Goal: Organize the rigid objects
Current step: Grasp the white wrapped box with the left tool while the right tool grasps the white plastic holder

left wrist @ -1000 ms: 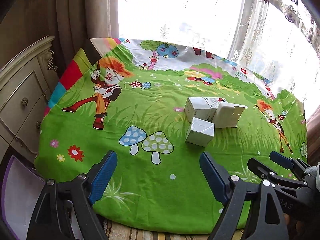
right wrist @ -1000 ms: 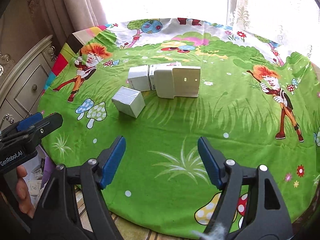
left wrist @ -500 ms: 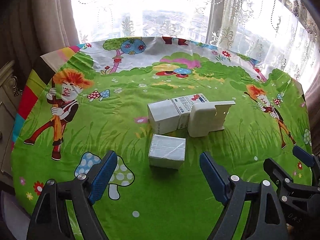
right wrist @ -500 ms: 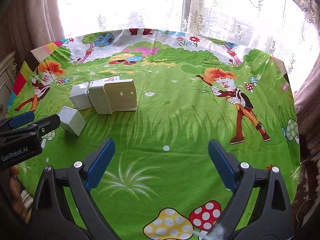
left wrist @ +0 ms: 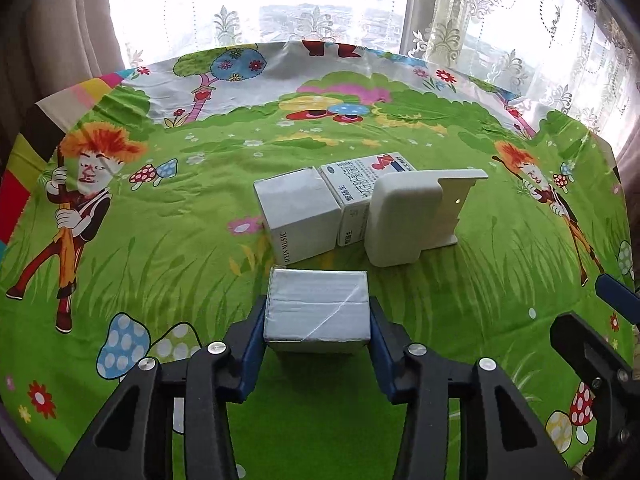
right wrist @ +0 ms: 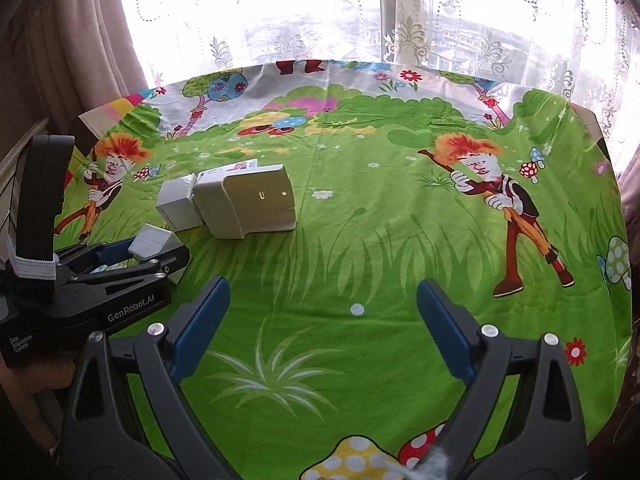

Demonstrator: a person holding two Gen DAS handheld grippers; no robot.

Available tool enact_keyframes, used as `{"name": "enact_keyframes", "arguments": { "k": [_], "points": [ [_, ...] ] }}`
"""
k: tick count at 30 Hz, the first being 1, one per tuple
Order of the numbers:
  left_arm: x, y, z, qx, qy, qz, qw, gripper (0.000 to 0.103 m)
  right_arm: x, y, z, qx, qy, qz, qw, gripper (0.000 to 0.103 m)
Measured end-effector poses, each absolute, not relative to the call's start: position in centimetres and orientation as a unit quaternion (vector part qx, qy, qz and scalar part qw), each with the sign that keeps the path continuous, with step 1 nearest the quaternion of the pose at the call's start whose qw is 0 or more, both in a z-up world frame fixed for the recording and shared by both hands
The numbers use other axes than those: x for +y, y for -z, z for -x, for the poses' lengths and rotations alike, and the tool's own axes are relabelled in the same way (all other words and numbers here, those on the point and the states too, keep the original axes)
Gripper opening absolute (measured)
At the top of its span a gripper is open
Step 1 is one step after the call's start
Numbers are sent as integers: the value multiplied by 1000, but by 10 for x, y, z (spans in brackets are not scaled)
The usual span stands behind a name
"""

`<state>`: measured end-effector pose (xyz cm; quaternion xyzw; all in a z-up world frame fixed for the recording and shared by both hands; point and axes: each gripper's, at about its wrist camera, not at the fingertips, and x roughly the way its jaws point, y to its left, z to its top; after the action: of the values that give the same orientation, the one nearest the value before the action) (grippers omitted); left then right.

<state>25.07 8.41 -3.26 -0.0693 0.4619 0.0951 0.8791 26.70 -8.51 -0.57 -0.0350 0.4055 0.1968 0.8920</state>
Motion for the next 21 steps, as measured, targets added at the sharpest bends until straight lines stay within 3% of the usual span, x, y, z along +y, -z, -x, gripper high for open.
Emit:
{"name": "enact_keyframes", "arguments": {
  "k": [21],
  "points": [
    [119,35,-202,420,-143,155,883,46,3,30,-320,415,-246,91,871,97]
  ]
}}
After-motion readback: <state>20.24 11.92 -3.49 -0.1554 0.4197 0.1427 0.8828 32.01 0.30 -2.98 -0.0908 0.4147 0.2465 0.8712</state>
